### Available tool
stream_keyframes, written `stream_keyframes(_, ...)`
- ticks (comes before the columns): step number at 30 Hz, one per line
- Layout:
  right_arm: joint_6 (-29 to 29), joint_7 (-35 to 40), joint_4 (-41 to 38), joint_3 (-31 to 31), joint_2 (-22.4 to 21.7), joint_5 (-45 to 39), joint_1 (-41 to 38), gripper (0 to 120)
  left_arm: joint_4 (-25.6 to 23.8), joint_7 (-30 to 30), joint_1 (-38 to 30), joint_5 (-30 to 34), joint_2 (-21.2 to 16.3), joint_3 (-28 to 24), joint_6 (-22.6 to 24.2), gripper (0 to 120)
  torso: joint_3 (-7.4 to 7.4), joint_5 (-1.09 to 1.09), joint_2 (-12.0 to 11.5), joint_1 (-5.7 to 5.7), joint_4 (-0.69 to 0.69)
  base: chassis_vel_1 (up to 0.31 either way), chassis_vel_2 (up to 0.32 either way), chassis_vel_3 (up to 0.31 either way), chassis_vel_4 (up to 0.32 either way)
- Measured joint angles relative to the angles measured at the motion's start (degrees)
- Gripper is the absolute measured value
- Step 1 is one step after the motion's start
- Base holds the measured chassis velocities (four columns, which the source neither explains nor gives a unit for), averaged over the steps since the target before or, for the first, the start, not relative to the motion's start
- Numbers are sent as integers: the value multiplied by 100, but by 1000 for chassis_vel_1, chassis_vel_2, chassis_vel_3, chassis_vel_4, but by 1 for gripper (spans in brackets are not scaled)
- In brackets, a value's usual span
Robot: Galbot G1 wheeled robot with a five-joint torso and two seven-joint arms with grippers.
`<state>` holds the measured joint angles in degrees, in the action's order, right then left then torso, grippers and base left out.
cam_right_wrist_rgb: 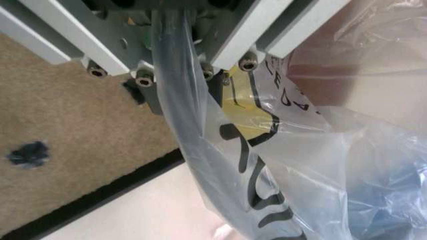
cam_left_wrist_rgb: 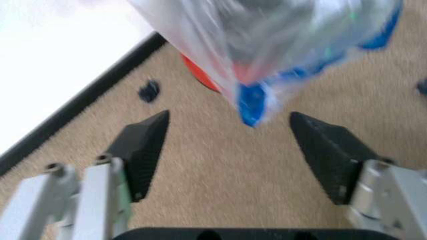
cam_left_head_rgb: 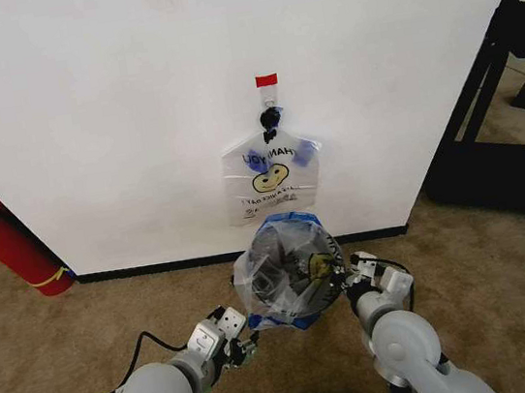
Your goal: Pick up the garbage bag from the wall and place it over the trash bin.
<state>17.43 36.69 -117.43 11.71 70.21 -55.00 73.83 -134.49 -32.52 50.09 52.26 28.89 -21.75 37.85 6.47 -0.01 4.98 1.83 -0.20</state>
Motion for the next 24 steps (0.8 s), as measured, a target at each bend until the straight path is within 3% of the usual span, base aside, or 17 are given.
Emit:
stream_keyframes(5, -35, -51, -49, 34, -7, 26, 101, 0, 119, -46, -61, 5, 195, 378, -293, 97, 0, 2, 0, 0, 3, 0, 0, 0, 0)
stream_keyframes(10, -42, -55, -102, 36, -2, 52, 151, 0, 523, 173, -235, -50, 409, 397, -625, 100, 0, 1, 0, 0, 2, 0, 0, 0, 0)
stream_keyframes(15, -41, -53, -157, 39, -17, 68, 196, 0, 659, 319, -254, -56, 428, 350, -678, 95, 0, 2, 0, 0, 2, 0, 0, 0, 0)
stream_keyframes(24, -30, -53, -166, 35, -21, 82, 190, 0, 634, 465, -248, -34, 346, 365, -792, 61, 1, 1, 0, 0, 2, 0, 0, 0, 0)
